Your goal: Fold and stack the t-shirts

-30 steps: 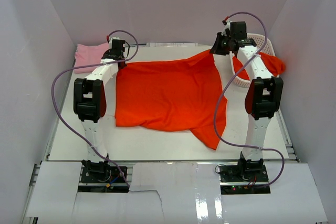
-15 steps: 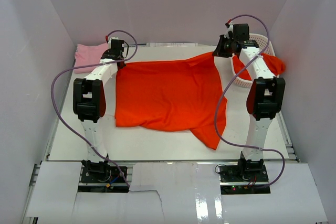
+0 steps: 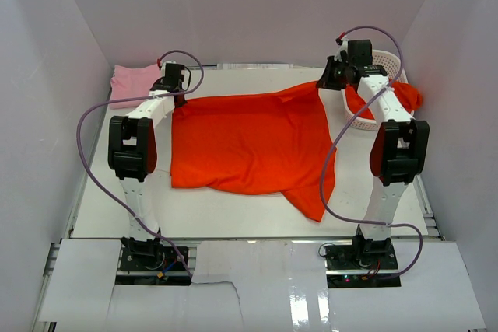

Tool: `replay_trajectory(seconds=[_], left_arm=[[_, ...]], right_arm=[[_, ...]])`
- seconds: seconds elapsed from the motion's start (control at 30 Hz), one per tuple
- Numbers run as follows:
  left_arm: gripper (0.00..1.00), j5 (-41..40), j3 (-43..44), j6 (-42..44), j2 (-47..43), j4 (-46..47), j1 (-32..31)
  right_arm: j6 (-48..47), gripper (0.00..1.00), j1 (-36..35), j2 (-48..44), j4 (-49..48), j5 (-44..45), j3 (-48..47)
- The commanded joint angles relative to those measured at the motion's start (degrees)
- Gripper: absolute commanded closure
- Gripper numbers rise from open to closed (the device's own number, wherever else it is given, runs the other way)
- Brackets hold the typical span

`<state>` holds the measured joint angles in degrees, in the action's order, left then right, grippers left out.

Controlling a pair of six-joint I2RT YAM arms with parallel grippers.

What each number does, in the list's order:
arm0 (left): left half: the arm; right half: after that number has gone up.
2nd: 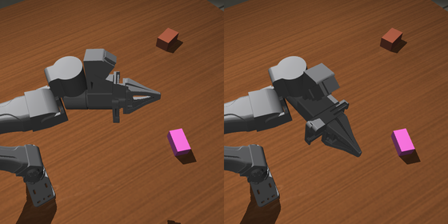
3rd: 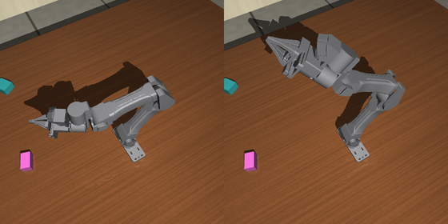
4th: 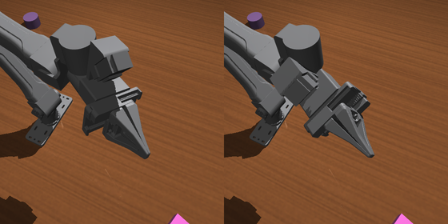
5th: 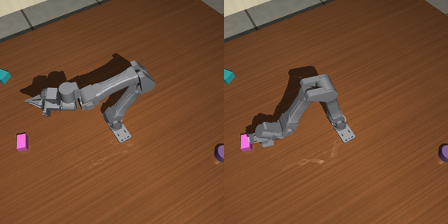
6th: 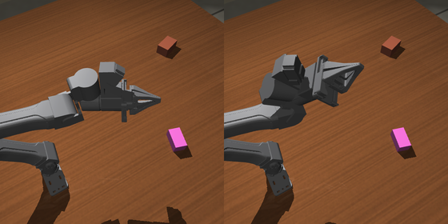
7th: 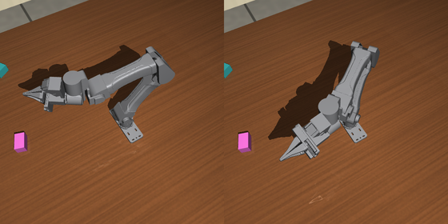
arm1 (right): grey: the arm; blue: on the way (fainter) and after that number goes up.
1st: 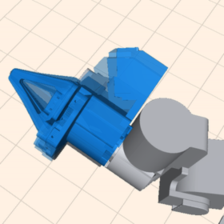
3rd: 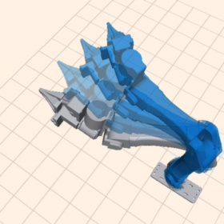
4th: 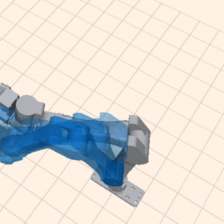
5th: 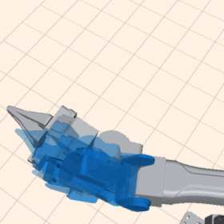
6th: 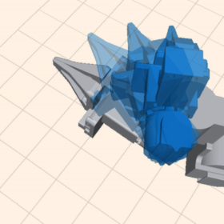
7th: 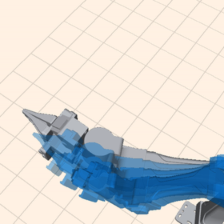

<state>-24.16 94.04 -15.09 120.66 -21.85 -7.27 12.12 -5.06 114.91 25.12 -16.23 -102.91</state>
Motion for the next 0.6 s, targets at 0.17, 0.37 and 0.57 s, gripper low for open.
replay_trajectory(seconds=[0.17,0.37,0.57], left_arm=[[1.0,0.17,-1.75,-0.46,-5.0,1.02,0.59],[1.0,0.26,-2.28,-0.2,-6.23,1.1,0.68],[1.0,-0.09,-3.6,-0.2,-7.63,1.28,0.59]], right_arm=[[-0.69,0.92,0.31,-7.42,-4.29,0.94,6.93],[-0.69,0.92,0.31,-9.53,-5.7,0.94,11.41],[-0.52,0.92,0.31,-11.11,-7.28,0.85,15.89]])
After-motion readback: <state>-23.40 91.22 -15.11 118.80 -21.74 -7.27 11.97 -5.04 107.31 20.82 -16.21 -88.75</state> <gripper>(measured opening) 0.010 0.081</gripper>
